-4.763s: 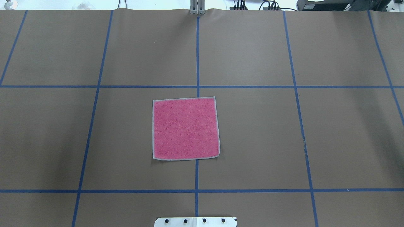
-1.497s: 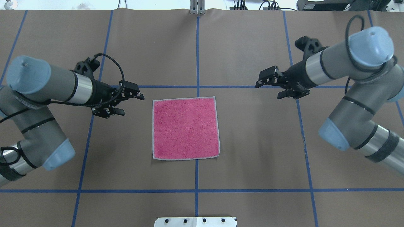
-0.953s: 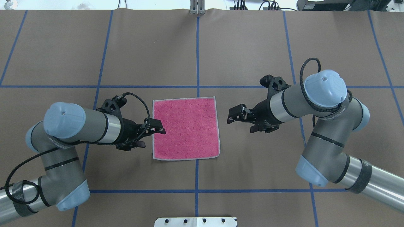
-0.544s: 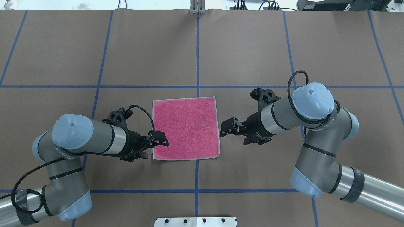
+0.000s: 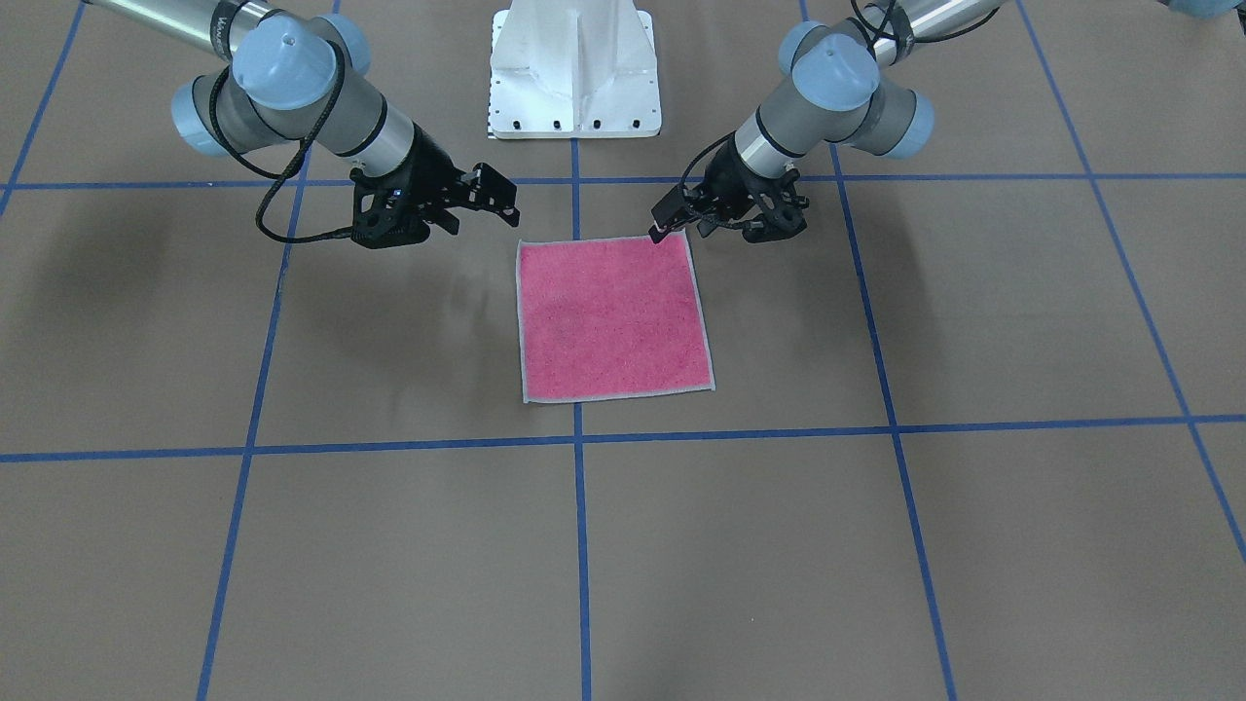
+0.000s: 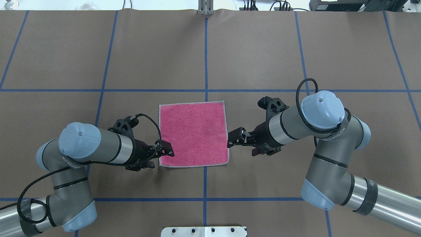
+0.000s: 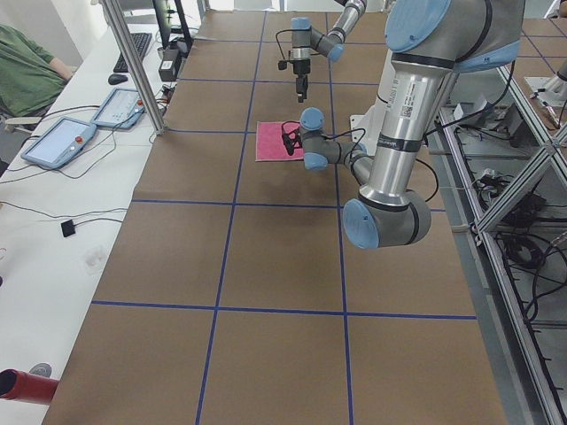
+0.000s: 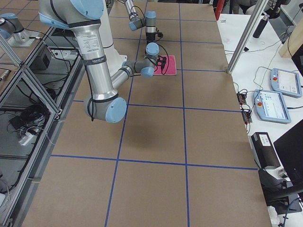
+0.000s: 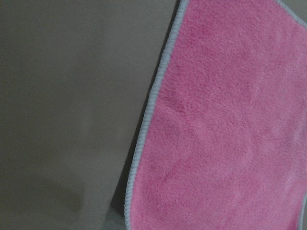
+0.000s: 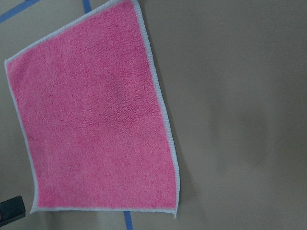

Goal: Fold towel twice with both arms
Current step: 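Grasp the towel edge nearest the left gripper while the right gripper grasps its edge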

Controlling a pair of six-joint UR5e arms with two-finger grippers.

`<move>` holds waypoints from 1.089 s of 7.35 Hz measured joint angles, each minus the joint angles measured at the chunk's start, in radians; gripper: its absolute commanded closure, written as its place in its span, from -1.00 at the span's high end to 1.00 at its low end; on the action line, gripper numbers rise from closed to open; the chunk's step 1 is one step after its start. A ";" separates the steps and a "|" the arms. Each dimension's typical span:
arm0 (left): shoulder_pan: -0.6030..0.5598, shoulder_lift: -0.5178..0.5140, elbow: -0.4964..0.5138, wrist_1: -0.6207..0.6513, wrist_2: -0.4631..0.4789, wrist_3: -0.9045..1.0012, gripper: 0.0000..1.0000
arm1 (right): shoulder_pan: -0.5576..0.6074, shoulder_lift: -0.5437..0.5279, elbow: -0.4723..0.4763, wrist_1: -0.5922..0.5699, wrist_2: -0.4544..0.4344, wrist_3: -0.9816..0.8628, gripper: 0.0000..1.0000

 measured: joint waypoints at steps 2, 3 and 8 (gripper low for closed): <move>0.004 -0.001 0.012 0.000 -0.001 0.000 0.26 | 0.000 0.000 0.003 0.000 0.000 0.001 0.93; 0.006 -0.004 0.018 -0.001 -0.001 0.001 0.21 | 0.000 0.000 0.004 0.001 0.000 0.001 0.93; 0.029 -0.012 0.024 -0.002 -0.002 0.000 -0.19 | 0.002 -0.001 0.005 0.002 0.002 0.000 0.93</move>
